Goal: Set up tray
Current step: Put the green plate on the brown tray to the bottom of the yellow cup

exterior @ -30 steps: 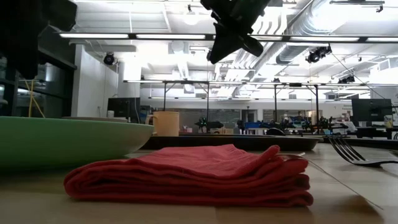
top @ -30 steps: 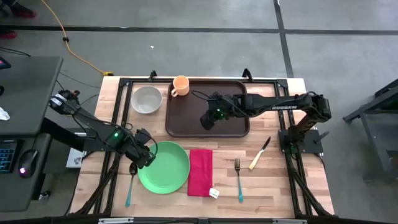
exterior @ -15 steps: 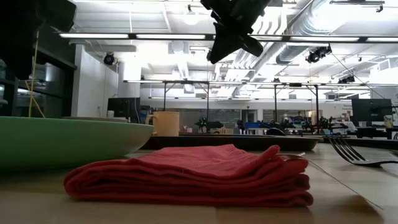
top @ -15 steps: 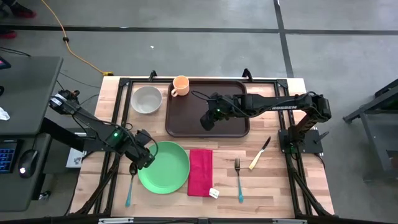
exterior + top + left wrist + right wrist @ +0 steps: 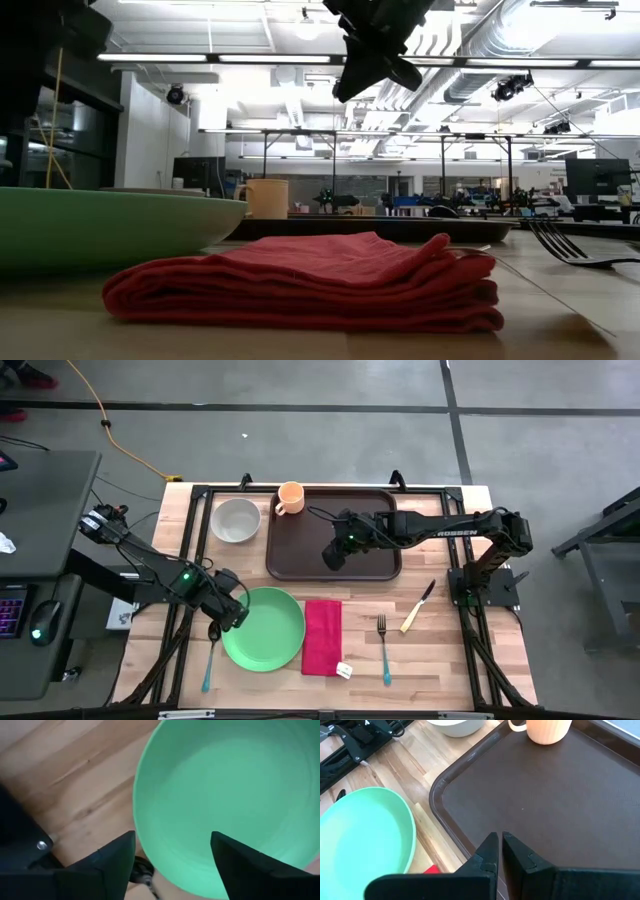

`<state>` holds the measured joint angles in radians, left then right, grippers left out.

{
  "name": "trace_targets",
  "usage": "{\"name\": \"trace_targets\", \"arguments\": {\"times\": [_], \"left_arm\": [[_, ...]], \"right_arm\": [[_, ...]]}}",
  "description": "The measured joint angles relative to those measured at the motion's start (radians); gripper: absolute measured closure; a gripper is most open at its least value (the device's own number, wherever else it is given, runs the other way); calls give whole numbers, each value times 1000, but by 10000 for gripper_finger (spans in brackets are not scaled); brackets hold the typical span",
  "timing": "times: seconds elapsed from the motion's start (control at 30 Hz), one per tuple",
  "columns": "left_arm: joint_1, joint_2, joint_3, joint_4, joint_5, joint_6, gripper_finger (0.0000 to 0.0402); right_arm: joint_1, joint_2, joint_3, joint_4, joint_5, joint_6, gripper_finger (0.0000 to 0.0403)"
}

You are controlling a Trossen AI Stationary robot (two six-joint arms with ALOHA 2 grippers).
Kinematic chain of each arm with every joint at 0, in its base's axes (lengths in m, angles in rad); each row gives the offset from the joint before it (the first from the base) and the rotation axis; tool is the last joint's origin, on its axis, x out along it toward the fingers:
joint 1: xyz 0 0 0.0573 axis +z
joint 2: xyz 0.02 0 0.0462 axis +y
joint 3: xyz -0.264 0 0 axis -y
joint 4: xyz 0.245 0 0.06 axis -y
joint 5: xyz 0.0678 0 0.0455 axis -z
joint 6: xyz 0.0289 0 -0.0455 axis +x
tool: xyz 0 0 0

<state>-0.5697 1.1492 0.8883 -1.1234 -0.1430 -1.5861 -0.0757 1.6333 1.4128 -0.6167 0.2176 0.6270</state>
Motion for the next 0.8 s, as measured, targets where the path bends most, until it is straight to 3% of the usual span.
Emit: {"name": "trace_targets", "arguments": {"times": [0.3, 0.8], "left_arm": [[0, 21, 1, -8, 1, -81, 81], [0, 126, 1, -9, 35, -208, 80]], "right_arm": [[0, 0, 0, 0, 0, -26, 403], [0, 0, 0, 0, -34, -52, 403]]}}
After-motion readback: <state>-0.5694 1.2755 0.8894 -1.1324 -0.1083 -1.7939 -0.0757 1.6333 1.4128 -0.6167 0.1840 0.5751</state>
